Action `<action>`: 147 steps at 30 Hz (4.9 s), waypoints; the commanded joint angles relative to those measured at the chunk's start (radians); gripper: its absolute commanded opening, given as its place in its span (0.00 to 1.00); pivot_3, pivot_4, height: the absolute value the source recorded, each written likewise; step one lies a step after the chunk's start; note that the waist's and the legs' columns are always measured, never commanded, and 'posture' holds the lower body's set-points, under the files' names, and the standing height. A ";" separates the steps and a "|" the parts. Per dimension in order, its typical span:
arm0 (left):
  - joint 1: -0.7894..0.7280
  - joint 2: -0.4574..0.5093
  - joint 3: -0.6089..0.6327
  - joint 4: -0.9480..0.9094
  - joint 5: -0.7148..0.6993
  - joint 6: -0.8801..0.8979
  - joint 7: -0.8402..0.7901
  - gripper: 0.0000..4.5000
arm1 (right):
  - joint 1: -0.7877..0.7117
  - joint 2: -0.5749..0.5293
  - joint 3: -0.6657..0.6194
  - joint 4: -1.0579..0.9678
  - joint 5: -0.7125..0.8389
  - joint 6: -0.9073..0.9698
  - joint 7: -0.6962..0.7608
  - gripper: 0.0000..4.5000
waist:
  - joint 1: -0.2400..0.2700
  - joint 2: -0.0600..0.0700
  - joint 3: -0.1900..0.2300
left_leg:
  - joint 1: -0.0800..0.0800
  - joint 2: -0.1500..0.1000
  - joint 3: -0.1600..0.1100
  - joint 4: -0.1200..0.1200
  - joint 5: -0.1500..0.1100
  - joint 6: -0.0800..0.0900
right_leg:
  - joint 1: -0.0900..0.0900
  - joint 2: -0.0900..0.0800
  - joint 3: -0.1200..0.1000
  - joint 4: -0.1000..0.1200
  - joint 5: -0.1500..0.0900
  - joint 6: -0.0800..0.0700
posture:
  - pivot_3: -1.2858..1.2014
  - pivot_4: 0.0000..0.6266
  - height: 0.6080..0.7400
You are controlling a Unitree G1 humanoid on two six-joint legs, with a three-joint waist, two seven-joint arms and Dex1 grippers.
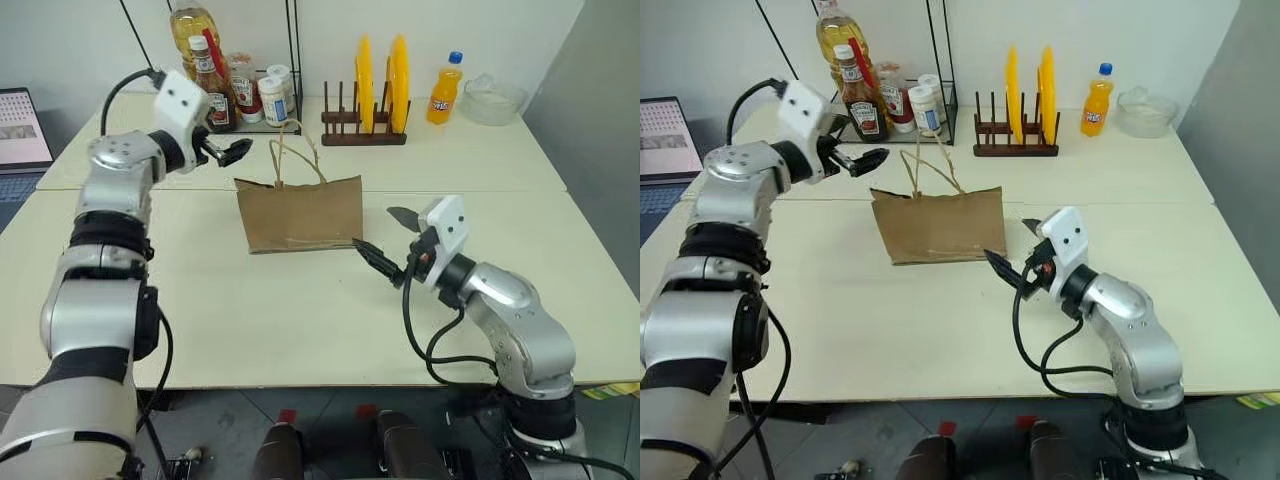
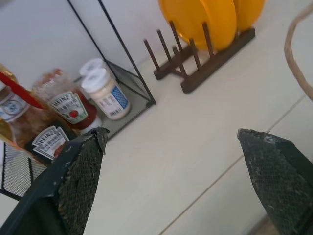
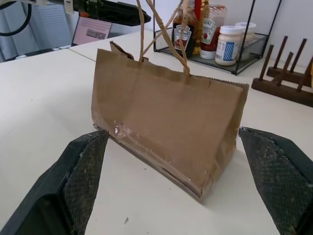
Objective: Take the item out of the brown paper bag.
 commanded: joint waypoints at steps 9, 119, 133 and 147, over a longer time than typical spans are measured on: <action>-0.044 -0.007 -0.049 0.052 0.079 0.011 -0.389 1.00 | -0.005 -0.051 -0.084 0.039 0.068 -0.017 -0.062 0.99 | -0.006 0.000 0.000 | 0.000 0.000 0.000 0.000 0.000 0.000 | 0.000 0.000 0.000 0.000 0.000 0.000 | 0.52 0.24 1.00; 0.827 0.070 0.176 -1.465 -0.697 0.955 -0.096 0.00 | -0.272 -0.258 0.619 1.113 -1.121 -1.789 -0.510 0.00 | -0.014 -0.010 -0.006 | 0.035 0.002 0.002 -0.005 -0.001 0.001 | 0.027 0.002 0.006 0.005 -0.005 -0.007 | 0.52 0.24 1.00; 0.546 0.043 0.170 -1.287 -0.657 0.913 -0.094 0.00 | -0.228 -0.284 0.667 1.116 -0.889 -1.695 -0.071 0.00 | -0.001 -0.010 -0.006 | 0.034 0.000 -0.002 -0.007 -0.001 0.001 | 0.037 0.000 0.001 -0.011 -0.004 -0.005 | 0.52 0.24 1.00; 0.493 0.042 0.154 -1.271 -0.635 0.925 -0.087 0.00 | -0.250 -0.290 0.652 1.118 -0.906 -1.674 -0.065 0.00 | 0.011 -0.010 -0.006 | 0.034 0.000 -0.002 -0.007 -0.001 0.001 | 0.037 -0.001 0.001 -0.011 -0.004 -0.005 | 0.52 0.24 1.00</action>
